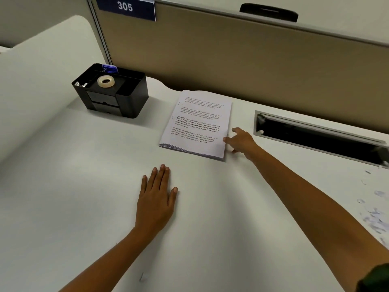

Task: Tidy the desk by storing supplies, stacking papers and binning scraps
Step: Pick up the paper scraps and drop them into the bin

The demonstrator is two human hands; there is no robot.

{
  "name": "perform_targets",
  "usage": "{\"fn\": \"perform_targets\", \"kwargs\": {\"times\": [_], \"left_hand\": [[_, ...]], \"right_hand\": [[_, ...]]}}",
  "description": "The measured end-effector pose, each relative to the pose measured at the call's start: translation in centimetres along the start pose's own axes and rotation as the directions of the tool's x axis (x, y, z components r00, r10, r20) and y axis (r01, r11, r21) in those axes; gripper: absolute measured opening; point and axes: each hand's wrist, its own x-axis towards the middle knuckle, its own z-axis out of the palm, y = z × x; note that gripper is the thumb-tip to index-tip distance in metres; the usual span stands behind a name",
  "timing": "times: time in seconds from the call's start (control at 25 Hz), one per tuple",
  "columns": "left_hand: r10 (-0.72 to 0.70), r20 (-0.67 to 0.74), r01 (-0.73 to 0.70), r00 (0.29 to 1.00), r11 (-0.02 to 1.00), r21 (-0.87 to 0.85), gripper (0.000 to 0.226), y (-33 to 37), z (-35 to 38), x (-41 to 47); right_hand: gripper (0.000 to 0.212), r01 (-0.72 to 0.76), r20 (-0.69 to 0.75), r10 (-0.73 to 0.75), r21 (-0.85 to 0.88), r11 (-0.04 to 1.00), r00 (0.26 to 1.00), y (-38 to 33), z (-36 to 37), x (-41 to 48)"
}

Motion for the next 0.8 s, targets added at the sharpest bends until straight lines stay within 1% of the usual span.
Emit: {"fn": "perform_targets", "kwargs": {"times": [0.08,0.12,0.2,0.24,0.28,0.32,0.36,0.44,0.56,0.64,0.72,0.8], "left_hand": [[0.017,0.015,-0.016,1.0,0.998,-0.062,0.065,-0.2,-0.5,0.0],[0.022,0.039,-0.017,0.999,0.993,-0.12,0.065,-0.3,-1.0,0.1],[-0.016,0.088,0.042,0.996,0.953,-0.301,0.055,-0.3,-2.6,0.0],[-0.046,0.067,0.069,0.997,0.917,-0.393,0.044,-0.4,-3.5,-0.2],[-0.072,0.008,0.068,0.997,0.889,-0.453,0.032,-0.6,-4.5,-0.8],[-0.095,-0.057,0.056,0.994,0.877,-0.478,0.024,-0.8,-5.4,-1.7],[-0.109,-0.104,0.046,0.989,0.875,-0.481,0.019,-1.1,-6.3,-2.9],[-0.132,-0.126,0.058,0.983,0.881,-0.469,0.016,-2.0,-7.5,-5.5],[-0.203,-0.093,0.141,0.975,0.881,-0.452,0.015,-3.6,-8.9,-9.7],[-0.252,-0.082,0.181,0.964,0.853,-0.489,0.019,-4.6,-9.9,-11.8],[-0.292,-0.075,0.22,0.954,0.843,-0.491,0.022,-5.4,-10.5,-13.1],[-0.305,-0.019,0.263,0.952,0.852,-0.453,0.027,-5.9,-10.4,-13.8]], "right_hand": [[0.054,0.029,-0.068,-0.025,0.064,0.997,0.997,0.6,0.3,-2.2],[0.05,0.059,-0.101,-0.05,0.092,0.994,0.994,1.1,0.5,-3.4],[0.039,0.124,-0.169,-0.102,0.125,0.984,0.98,1.8,1.1,-6.1],[0.034,0.149,-0.192,-0.119,0.147,0.978,0.974,2.1,1.4,-7.7],[0.028,0.174,-0.208,-0.137,0.172,0.97,0.969,2.5,1.7,-9.3],[0.024,0.196,-0.217,-0.152,0.197,0.961,0.964,2.8,2.1,-11.2],[0.02,0.219,-0.224,-0.17,0.219,0.951,0.96,3.1,2.5,-13.1],[0.016,0.271,-0.217,-0.224,0.218,0.938,0.95,3.5,3.7,-16.8],[0.02,0.327,-0.151,-0.303,0.174,0.929,0.941,4.4,6.5,-21.5],[0.021,0.374,-0.109,-0.361,0.153,0.915,0.926,4.8,8.5,-23.9],[0.022,0.44,-0.062,-0.436,0.103,0.892,0.898,5.0,10.3,-25.9],[0.028,0.521,0.01,-0.523,0.07,0.851,0.852,4.9,12.2,-27.5]]}}
